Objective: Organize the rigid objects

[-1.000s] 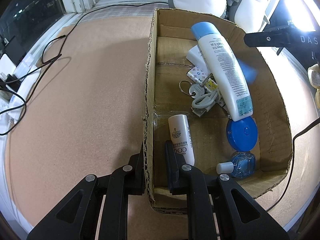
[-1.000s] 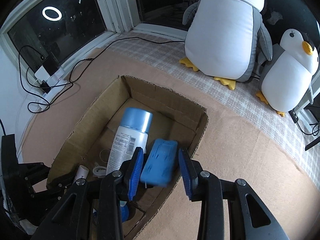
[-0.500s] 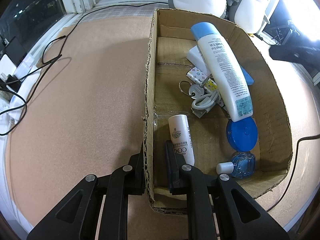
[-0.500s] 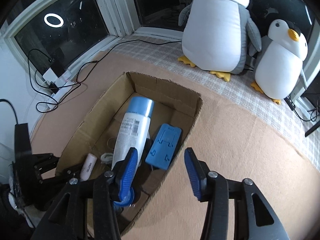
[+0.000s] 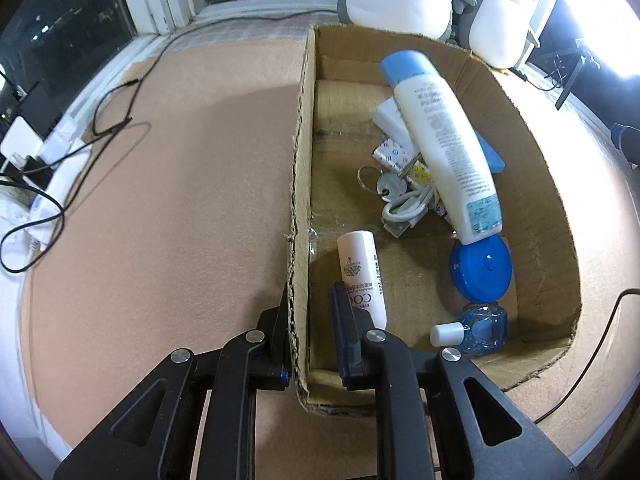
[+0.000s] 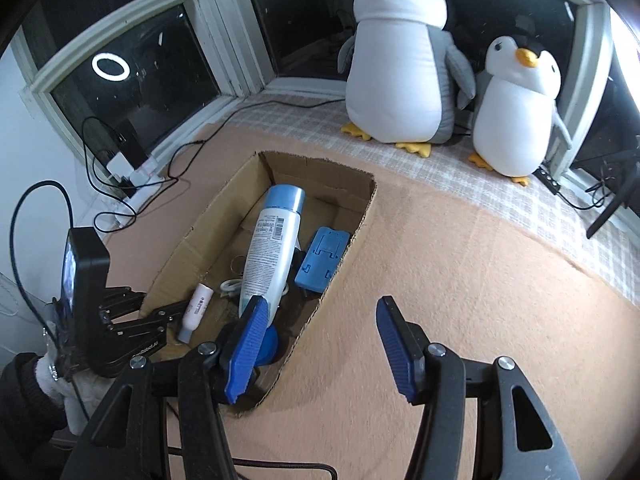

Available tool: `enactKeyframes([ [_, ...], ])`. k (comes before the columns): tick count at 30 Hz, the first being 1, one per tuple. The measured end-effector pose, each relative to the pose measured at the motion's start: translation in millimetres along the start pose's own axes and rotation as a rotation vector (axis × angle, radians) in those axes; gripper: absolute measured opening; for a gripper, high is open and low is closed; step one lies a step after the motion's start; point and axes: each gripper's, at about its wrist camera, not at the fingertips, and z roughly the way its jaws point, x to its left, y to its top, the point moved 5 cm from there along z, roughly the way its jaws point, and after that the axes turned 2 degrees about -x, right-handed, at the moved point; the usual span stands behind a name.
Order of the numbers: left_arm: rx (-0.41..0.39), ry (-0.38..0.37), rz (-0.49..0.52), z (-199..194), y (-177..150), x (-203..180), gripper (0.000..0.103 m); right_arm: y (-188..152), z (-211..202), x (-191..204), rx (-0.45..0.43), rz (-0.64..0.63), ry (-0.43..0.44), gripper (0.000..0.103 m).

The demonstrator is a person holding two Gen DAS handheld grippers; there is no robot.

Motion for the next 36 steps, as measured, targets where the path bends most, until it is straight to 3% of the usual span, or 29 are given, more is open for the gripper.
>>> enactKeyframes([
  [8, -0.095, 0.057, 0.026, -32, 9, -5, 0.016, -2, -34, 6, -0.078, 0.024, 0.003, 0.055],
  [19, -0.218, 0.045, 0.034, -92, 11, -23, 0.021, -16, -65, 17, -0.156, 0.047, -0.025, 0.062],
  [23, -0.267, 0.044, 0.047, -115, 10, -34, 0.037, -22, -73, 23, -0.18, 0.056, -0.039, 0.065],
  [25, -0.288, 0.042, 0.049, -126, 8, -39, 0.043, -25, -78, 24, -0.199, 0.062, -0.071, 0.074],
  [27, -0.315, 0.051, 0.05, -136, 6, -43, 0.062, -30, -83, 25, -0.22, 0.067, -0.104, 0.078],
  [36, -0.355, 0.089, 0.051, -162, 0, -53, 0.07, -48, -98, 20, -0.254, 0.112, -0.173, 0.08],
])
